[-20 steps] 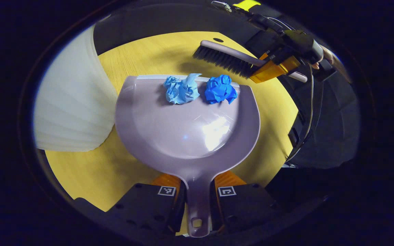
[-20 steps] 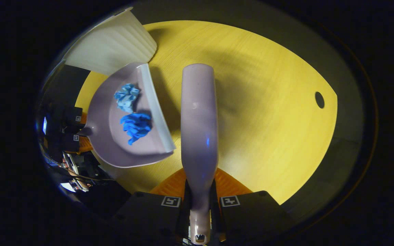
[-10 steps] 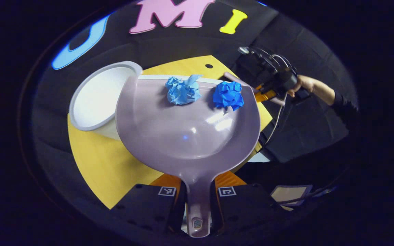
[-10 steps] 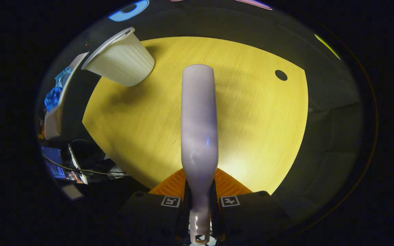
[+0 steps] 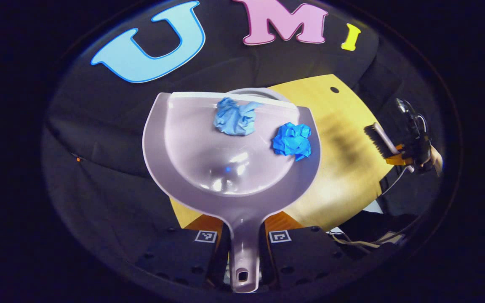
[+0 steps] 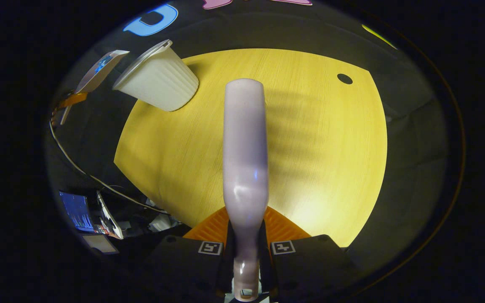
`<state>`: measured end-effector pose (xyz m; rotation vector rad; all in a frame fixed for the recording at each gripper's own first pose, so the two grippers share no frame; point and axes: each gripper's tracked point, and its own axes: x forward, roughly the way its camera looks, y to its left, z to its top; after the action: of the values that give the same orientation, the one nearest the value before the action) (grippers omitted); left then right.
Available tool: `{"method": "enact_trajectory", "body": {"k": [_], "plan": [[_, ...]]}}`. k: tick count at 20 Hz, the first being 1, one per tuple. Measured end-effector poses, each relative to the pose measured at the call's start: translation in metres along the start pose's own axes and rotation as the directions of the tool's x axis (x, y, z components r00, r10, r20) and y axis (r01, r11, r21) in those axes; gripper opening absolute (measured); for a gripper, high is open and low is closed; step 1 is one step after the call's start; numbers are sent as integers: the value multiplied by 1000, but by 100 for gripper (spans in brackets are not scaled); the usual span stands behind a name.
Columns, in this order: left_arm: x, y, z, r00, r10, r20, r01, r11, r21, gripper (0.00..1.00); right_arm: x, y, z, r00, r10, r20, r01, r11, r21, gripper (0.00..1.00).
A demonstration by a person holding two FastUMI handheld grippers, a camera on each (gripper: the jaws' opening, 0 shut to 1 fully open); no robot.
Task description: Pick up the small broom and dustpan from the desktop, sweep the trash into the dustpan with the broom, and then empty the trash into the garbage bin.
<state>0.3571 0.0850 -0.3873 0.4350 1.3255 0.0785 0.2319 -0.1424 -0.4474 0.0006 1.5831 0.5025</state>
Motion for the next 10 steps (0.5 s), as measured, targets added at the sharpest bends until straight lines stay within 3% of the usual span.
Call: {"method": "enact_trajectory", "body": {"k": [3, 5, 6, 8, 10], "plan": [[28, -47, 13, 986, 139, -92, -132, 988, 79, 28, 5, 3, -3, 1000, 24, 11, -24, 1000, -12, 28], [50, -86, 13, 965, 226, -135, -197, 960, 199, 29, 4, 0, -2, 998, 61, -2, -61, 998, -26, 28], [54, -101, 12, 950, 274, -151, -225, 934, 276, 28, 5, 0, -2, 998, 69, -4, -70, 997, -35, 28], [69, -143, 7, 910, 388, -146, -293, 851, 436, 28, 4, 1, -3, 997, 78, -10, -79, 996, -40, 28], [88, -192, -3, 879, 461, -120, -336, 778, 530, 29, 4, 1, -2, 996, 87, -12, -88, 995, -37, 28]]}}
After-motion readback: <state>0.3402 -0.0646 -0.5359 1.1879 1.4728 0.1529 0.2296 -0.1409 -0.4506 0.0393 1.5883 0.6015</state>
